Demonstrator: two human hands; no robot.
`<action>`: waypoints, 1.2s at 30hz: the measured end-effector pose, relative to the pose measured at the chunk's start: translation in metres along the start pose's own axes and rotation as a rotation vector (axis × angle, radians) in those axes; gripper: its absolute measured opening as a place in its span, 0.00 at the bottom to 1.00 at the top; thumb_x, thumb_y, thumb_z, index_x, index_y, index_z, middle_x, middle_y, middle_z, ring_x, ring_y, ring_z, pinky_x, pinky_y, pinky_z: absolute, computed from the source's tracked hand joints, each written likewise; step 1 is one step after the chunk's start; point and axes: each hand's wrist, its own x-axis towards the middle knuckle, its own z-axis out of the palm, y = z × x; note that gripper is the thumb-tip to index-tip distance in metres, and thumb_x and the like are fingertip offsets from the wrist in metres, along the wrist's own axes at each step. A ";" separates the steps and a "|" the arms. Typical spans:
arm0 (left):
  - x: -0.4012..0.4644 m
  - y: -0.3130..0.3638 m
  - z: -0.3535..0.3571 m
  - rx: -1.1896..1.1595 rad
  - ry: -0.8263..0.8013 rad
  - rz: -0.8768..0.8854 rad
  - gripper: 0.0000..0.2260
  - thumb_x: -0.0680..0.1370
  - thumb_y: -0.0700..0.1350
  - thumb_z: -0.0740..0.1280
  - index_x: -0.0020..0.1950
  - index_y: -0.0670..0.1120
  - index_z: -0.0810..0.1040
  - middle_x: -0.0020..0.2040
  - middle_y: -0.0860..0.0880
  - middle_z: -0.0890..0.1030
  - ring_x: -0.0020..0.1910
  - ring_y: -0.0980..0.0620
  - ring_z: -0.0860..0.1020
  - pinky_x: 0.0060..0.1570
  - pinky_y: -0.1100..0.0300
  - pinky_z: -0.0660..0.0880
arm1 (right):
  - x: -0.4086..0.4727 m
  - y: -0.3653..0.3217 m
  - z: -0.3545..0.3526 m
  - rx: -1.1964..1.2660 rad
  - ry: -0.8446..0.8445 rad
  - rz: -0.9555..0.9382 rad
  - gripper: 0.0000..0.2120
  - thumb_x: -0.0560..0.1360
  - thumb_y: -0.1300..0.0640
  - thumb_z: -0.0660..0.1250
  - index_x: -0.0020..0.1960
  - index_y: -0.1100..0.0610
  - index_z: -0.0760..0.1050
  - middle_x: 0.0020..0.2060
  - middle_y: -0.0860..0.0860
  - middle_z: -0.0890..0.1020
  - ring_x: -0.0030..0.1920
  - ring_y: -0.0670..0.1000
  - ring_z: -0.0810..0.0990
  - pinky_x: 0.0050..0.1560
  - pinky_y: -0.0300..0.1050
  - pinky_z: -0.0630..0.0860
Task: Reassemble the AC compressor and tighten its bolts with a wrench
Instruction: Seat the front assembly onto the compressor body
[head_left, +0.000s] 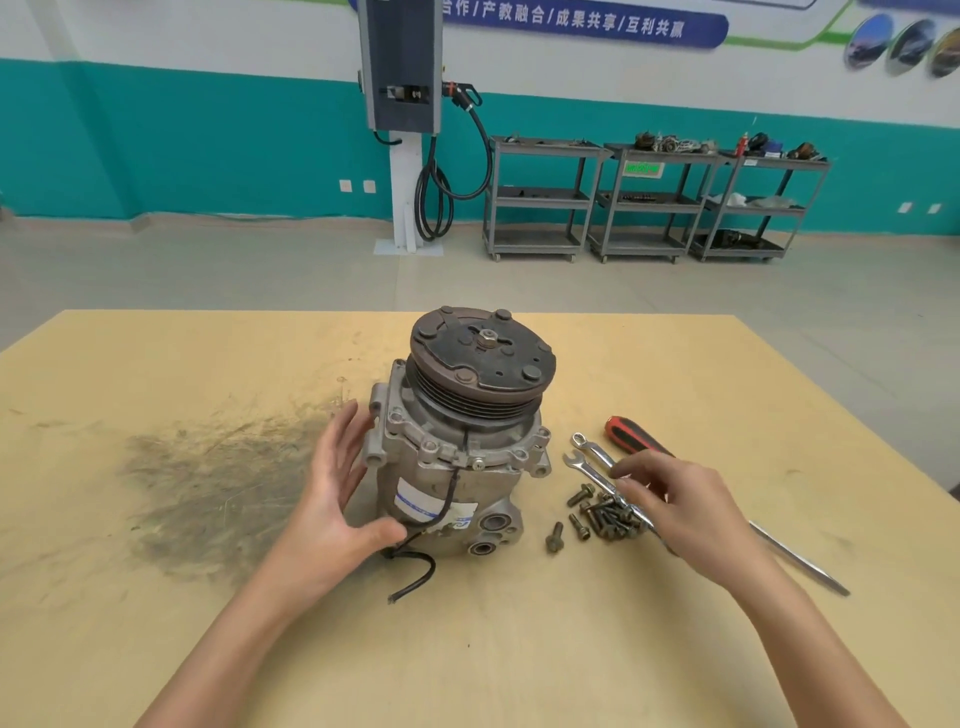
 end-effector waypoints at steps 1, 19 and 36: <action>-0.003 -0.002 0.000 -0.017 0.001 -0.002 0.57 0.55 0.72 0.76 0.77 0.59 0.51 0.72 0.74 0.62 0.75 0.65 0.59 0.70 0.71 0.60 | -0.002 -0.001 0.002 -0.001 -0.002 -0.016 0.09 0.77 0.58 0.68 0.43 0.44 0.79 0.34 0.46 0.80 0.33 0.43 0.74 0.35 0.35 0.69; -0.019 0.001 0.013 -0.142 0.190 -0.027 0.32 0.73 0.48 0.64 0.77 0.46 0.60 0.70 0.55 0.71 0.63 0.73 0.71 0.60 0.75 0.69 | -0.004 -0.009 0.027 -0.337 -0.243 -0.328 0.14 0.76 0.53 0.70 0.58 0.37 0.75 0.51 0.43 0.71 0.54 0.43 0.70 0.53 0.38 0.71; -0.013 0.008 0.018 -0.105 0.033 -0.010 0.40 0.62 0.74 0.71 0.69 0.61 0.62 0.62 0.74 0.73 0.64 0.76 0.68 0.57 0.79 0.66 | 0.019 -0.102 0.056 0.632 0.049 -0.388 0.29 0.79 0.41 0.51 0.77 0.50 0.57 0.67 0.34 0.70 0.67 0.32 0.67 0.66 0.29 0.64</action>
